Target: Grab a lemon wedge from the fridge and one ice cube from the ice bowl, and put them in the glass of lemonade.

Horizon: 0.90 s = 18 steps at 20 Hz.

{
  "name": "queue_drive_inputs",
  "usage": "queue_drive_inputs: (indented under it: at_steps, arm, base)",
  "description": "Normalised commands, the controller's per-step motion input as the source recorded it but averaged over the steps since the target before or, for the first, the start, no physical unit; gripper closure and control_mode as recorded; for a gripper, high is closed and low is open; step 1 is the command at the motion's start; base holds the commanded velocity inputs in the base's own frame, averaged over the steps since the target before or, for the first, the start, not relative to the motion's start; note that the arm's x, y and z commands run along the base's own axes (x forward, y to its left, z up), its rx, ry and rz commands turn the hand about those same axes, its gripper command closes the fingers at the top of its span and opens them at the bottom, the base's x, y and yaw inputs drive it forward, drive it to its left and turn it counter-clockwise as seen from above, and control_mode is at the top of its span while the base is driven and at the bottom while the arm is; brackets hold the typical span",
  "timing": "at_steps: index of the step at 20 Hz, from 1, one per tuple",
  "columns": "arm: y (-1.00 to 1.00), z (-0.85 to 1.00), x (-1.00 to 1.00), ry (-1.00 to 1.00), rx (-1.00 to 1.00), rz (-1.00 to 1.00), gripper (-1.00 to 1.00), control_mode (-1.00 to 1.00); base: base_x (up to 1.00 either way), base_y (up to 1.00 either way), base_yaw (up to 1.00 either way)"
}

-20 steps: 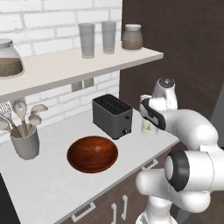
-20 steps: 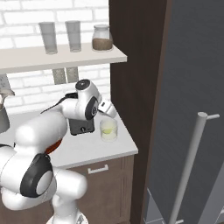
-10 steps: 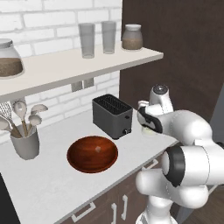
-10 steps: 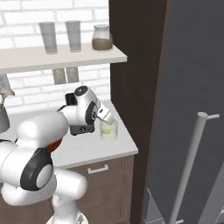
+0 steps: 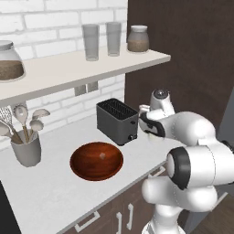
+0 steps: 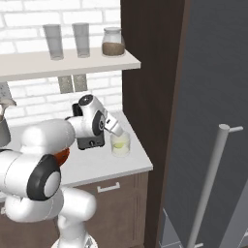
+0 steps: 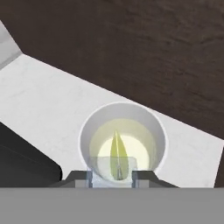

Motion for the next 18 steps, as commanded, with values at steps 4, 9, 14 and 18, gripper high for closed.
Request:
queue_drive_inputs:
  at_steps: [4, 9, 14, 18]
  arm:
    - [-0.01, 0.0, 0.47, 0.05, 0.0, 0.0, 1.0, -1.0]
    - [-0.1, 0.0, 0.29, 0.03, 0.0, 0.0, 1.0, -1.0]
    - [-0.47, 0.0, 0.02, 0.0, 0.0, -0.02, 1.0, -1.0]
    - [-0.19, 0.0, 0.0, 0.0, 0.0, -0.01, 1.0, -1.0]
  base:
    - [0.0, 0.0, 0.0]
    - [0.0, 0.0, 0.0]
    - [0.0, 0.0, 0.0]
    - [0.0, 0.0, 0.0]
